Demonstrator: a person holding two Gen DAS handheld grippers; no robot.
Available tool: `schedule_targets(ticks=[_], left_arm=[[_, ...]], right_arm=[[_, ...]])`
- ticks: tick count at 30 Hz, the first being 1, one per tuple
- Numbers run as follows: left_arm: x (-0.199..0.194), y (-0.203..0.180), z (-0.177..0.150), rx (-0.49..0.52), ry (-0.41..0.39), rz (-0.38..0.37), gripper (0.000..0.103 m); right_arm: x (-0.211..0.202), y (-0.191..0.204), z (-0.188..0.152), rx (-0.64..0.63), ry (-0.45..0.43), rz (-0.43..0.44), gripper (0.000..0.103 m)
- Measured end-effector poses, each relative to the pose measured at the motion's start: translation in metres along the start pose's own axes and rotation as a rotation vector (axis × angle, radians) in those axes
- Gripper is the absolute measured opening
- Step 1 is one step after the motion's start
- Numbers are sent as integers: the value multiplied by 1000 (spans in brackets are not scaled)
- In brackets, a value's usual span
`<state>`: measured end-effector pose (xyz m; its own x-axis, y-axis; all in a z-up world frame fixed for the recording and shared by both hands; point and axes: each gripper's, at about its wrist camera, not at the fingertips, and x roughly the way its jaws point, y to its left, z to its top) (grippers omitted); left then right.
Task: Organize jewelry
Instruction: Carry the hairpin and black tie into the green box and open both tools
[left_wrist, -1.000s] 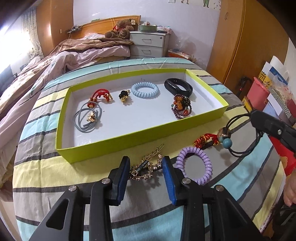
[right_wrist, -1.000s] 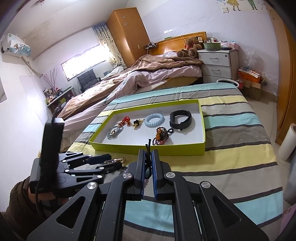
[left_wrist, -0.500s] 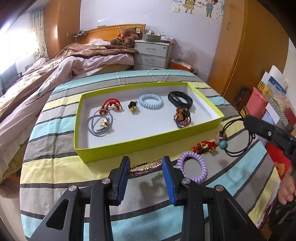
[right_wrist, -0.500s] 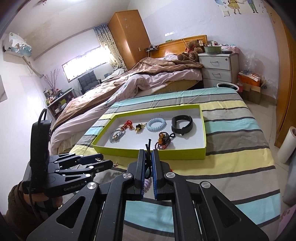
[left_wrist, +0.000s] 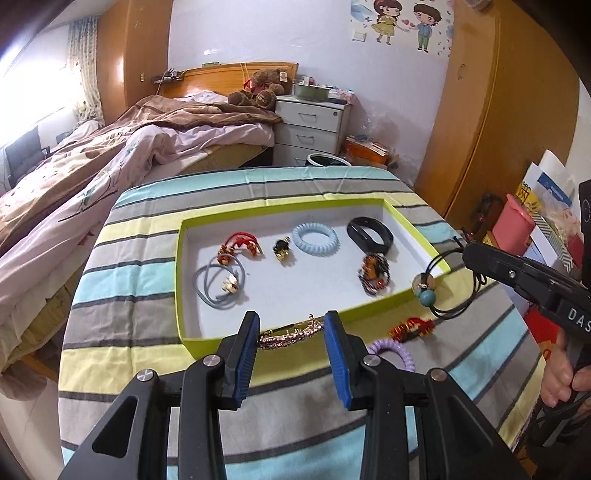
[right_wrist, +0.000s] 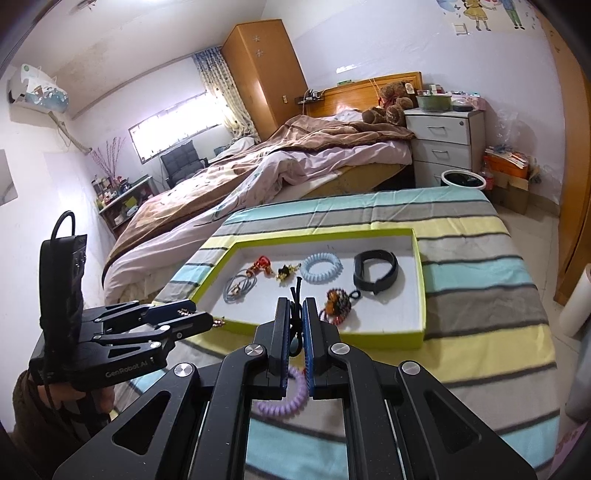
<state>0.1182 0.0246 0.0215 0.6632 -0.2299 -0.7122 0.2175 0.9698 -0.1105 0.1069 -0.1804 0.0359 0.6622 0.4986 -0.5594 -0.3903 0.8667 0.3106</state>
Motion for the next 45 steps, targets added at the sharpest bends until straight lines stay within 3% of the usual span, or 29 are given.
schedule_targets(ticks=[15, 24, 36, 45], left_arm=[[41, 14, 29, -21, 29, -24, 36], [70, 19, 35, -41, 68, -31, 36], [83, 19, 30, -51, 89, -23, 36], [85, 19, 27, -48, 106, -3, 37]], right_arm=[[72, -15, 38, -38, 99, -61, 7], [107, -26, 42, -36, 182, -37, 7], [122, -31, 38, -116, 210, -157, 7], [124, -28, 36, -158, 208, -185, 9]])
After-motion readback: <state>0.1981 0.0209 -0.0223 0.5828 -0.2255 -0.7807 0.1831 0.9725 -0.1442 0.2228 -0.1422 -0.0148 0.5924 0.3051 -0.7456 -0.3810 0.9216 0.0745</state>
